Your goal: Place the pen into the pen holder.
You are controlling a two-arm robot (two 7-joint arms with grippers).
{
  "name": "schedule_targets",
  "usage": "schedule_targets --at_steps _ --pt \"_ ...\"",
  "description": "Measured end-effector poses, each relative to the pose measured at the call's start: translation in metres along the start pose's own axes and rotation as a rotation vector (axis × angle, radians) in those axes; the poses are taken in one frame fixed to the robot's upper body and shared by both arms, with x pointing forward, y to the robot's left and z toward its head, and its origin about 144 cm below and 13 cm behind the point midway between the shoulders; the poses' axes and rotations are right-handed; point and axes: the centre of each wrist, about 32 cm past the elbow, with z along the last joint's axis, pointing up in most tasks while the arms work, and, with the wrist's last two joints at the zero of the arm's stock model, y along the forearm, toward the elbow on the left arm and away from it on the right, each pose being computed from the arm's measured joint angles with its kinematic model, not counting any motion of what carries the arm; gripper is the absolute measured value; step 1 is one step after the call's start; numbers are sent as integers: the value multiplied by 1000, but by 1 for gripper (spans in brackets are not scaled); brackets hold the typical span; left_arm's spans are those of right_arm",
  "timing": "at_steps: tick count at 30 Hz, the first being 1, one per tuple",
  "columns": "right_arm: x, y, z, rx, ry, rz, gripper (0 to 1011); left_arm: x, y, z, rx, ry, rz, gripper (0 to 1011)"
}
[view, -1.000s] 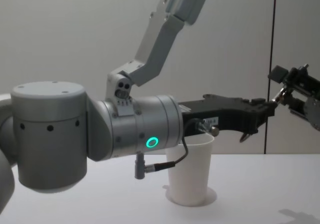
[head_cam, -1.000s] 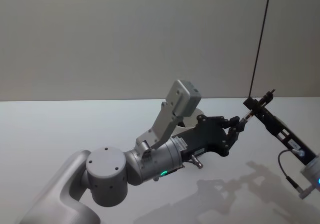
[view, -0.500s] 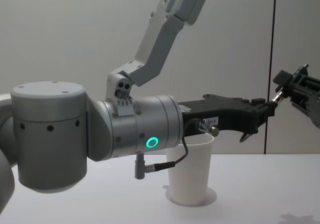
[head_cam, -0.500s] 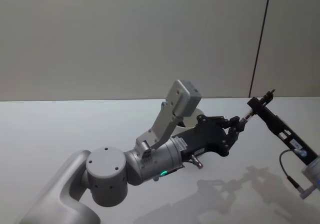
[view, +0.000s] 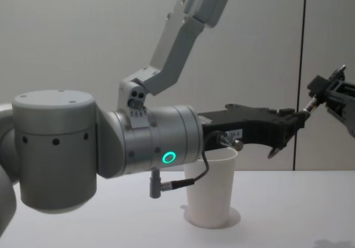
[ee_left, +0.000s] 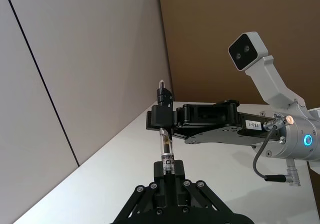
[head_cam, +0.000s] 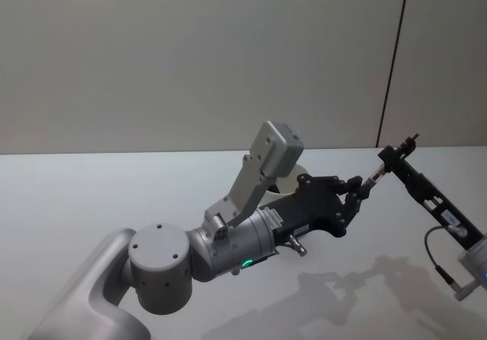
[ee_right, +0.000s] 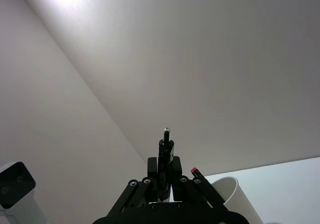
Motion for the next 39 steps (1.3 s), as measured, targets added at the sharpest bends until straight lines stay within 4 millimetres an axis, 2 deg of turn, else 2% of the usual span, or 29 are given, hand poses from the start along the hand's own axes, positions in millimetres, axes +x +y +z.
schedule_targets --at_steps 11,18,19,25,31,32,33,34,35,39 --pt "0 -1 1 18 -8 4 143 0 0 0 0 0 0 148" --pt "-1 -3 1 23 -13 4 143 0 0 0 0 0 0 343" --pt "-1 -3 1 23 -14 4 143 0 0 0 0 0 0 403" --pt "-1 -4 2 24 -19 3 143 0 0 0 0 0 0 567" --pt "-1 -4 3 20 -32 3 143 0 0 0 0 0 0 774" --pt "-1 -4 4 19 -36 2 143 0 0 0 0 0 0 774" --pt "-1 -5 4 18 -39 1 143 0 0 0 0 0 0 838" --pt "-2 -5 4 17 -41 1 143 0 0 0 0 0 0 838" --pt "-2 -5 4 17 -44 0 143 0 0 0 0 0 0 889" --pt "-2 -5 6 11 -60 -3 143 0 0 0 0 0 0 983"
